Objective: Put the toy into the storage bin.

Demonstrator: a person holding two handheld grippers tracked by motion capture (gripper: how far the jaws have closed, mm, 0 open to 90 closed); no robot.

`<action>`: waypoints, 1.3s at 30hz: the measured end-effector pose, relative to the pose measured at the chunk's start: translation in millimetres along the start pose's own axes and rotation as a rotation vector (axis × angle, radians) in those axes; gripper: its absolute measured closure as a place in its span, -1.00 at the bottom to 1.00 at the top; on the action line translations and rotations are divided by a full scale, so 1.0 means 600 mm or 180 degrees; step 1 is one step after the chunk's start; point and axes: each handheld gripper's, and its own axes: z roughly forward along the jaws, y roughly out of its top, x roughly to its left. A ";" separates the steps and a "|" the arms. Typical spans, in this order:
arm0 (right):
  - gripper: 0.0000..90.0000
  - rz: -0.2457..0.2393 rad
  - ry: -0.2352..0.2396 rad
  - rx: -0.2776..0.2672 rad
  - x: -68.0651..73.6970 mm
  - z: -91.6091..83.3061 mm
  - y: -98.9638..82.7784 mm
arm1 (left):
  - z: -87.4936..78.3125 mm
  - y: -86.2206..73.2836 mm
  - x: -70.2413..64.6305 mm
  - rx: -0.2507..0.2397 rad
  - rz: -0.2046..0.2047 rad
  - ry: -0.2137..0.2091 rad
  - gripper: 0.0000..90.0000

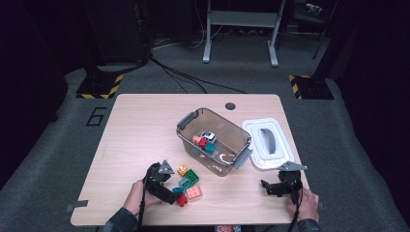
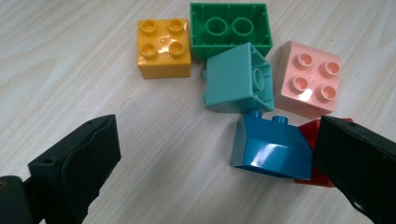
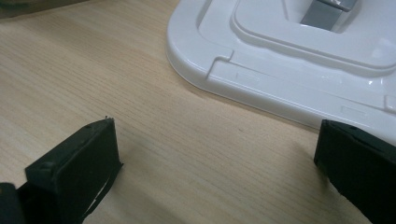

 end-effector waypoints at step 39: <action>-1.00 0.0003 0.0000 0.0000 0.000 0.000 0.000 | -0.044 0.004 0.062 -0.0312 -0.0101 0.0327 0.31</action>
